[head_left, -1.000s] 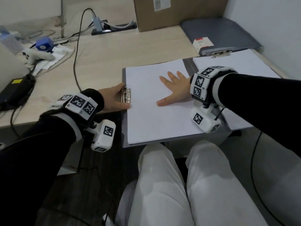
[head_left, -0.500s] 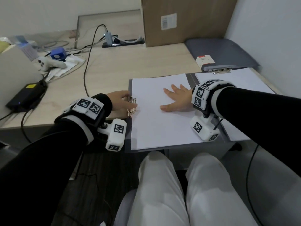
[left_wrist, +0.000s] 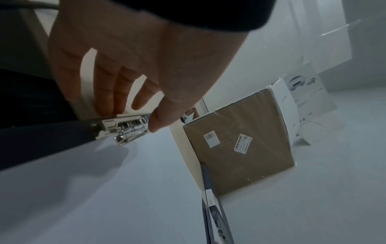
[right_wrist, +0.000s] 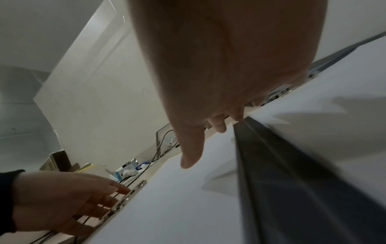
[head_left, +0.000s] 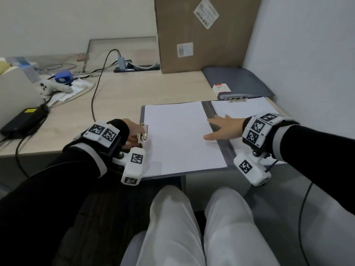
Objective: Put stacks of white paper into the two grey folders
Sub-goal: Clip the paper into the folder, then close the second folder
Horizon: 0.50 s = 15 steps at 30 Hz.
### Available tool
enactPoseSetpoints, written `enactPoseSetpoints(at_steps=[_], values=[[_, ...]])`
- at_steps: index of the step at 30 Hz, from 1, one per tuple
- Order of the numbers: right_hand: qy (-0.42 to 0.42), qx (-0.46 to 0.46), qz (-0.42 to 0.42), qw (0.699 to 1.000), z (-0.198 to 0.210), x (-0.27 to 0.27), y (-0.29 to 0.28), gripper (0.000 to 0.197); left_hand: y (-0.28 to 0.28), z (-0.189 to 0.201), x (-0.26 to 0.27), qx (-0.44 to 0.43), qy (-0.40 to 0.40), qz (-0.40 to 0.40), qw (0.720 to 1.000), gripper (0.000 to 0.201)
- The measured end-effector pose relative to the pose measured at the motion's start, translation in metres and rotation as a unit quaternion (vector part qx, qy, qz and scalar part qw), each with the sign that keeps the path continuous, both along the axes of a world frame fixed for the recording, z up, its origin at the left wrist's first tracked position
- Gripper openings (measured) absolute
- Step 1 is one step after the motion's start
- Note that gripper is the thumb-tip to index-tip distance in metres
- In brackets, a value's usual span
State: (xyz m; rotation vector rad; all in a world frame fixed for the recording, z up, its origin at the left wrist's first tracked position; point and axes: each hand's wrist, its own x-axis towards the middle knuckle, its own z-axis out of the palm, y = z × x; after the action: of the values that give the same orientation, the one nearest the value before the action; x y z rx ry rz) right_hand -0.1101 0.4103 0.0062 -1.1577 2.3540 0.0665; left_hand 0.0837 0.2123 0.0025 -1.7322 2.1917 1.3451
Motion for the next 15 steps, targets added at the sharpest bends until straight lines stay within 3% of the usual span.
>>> enactPoseSetpoints(at_steps=[6, 10, 13, 15], values=[[-0.012, 0.001, -0.031, 0.999, -0.014, 0.0, 0.022, 0.097, 0.021, -0.01, 0.019, 0.005, -0.038, -0.016, 0.999, 0.032], [-0.021, -0.018, -0.039, 0.999, -0.019, -0.001, 0.02, 0.095, 0.026, -0.005, 0.03, 0.026, 0.023, 0.007, 0.999, 0.03], [-0.071, -0.096, -0.055, 0.991, -0.021, -0.002, 0.025, 0.096, 0.029, 0.017, 0.035, 0.011, 0.06, 0.008, 0.998, 0.019], [-0.095, -0.182, -0.092, 0.974, -0.019, -0.002, 0.032, 0.08, 0.036, 0.037, 0.035, 0.006, 0.114, -0.006, 0.993, 0.008]])
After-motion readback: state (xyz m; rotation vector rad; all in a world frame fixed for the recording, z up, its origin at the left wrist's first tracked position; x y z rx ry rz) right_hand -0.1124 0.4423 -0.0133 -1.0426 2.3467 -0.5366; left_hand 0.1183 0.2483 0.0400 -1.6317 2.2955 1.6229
